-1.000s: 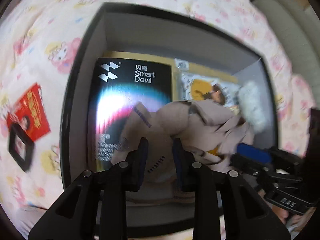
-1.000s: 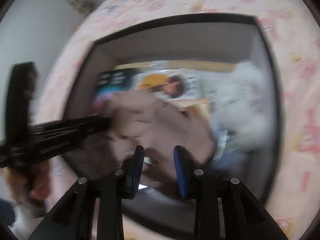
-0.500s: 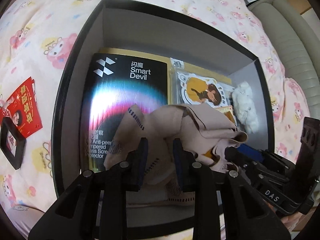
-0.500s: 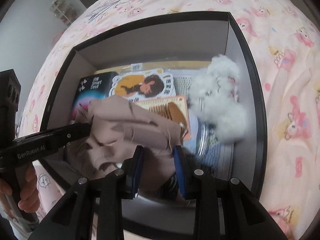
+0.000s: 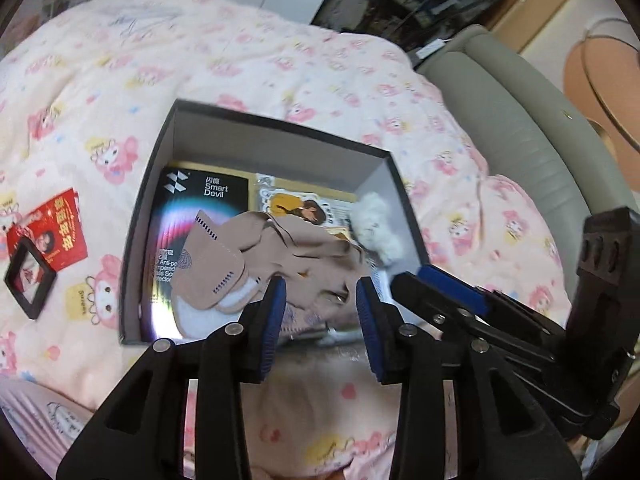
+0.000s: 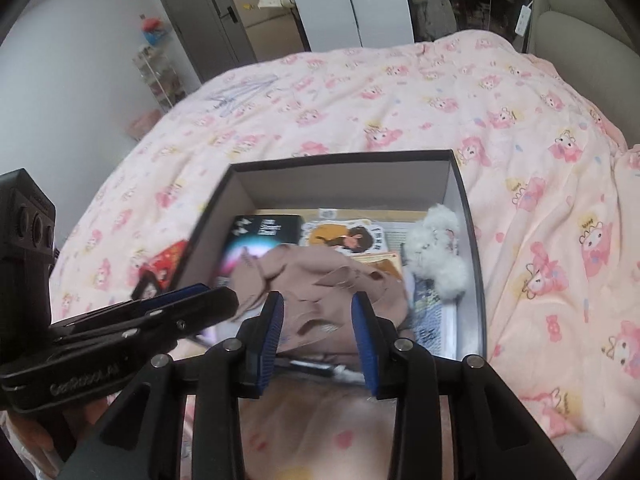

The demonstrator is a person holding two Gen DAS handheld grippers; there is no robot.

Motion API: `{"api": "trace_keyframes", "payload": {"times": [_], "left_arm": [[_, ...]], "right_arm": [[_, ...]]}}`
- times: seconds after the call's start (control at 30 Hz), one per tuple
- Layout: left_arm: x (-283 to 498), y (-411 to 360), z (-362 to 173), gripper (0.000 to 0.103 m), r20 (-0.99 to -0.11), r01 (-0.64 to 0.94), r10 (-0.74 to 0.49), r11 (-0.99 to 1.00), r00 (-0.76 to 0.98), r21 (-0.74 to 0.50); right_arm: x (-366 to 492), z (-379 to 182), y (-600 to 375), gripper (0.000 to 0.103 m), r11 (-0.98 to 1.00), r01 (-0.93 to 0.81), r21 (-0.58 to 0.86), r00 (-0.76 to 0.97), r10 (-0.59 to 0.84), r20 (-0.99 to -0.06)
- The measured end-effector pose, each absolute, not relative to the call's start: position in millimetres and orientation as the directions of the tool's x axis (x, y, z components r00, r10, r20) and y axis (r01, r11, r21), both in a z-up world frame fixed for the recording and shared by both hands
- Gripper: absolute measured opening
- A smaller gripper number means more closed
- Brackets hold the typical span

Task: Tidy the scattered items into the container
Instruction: 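Move the left tool back over the black square frame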

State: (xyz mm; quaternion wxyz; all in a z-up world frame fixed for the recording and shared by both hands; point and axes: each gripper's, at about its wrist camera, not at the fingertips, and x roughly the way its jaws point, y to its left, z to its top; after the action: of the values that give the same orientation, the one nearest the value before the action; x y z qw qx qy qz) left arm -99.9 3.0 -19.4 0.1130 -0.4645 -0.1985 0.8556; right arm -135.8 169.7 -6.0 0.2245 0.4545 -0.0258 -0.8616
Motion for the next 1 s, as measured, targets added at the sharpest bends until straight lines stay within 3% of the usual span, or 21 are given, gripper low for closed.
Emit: {"api": "trace_keyframes", "payload": {"times": [0.47,1.0], "left_arm": [[-21.7,-52.3,-8.4,0.036,-0.749,0.049,0.32,-0.904,-0.581,-0.424],[5.8,-223.1,-60.6,0.035,-0.771,0.296,0.244,-0.823,-0.588,-0.486]], "right_arm": [[-69.5,5.7,105.3,0.031,-0.842,0.485,0.237,-0.456,-0.474,-0.753],[-69.2,-46.7,-68.5,0.031,-0.68,0.645,0.348,-0.197,-0.588,-0.785]]}}
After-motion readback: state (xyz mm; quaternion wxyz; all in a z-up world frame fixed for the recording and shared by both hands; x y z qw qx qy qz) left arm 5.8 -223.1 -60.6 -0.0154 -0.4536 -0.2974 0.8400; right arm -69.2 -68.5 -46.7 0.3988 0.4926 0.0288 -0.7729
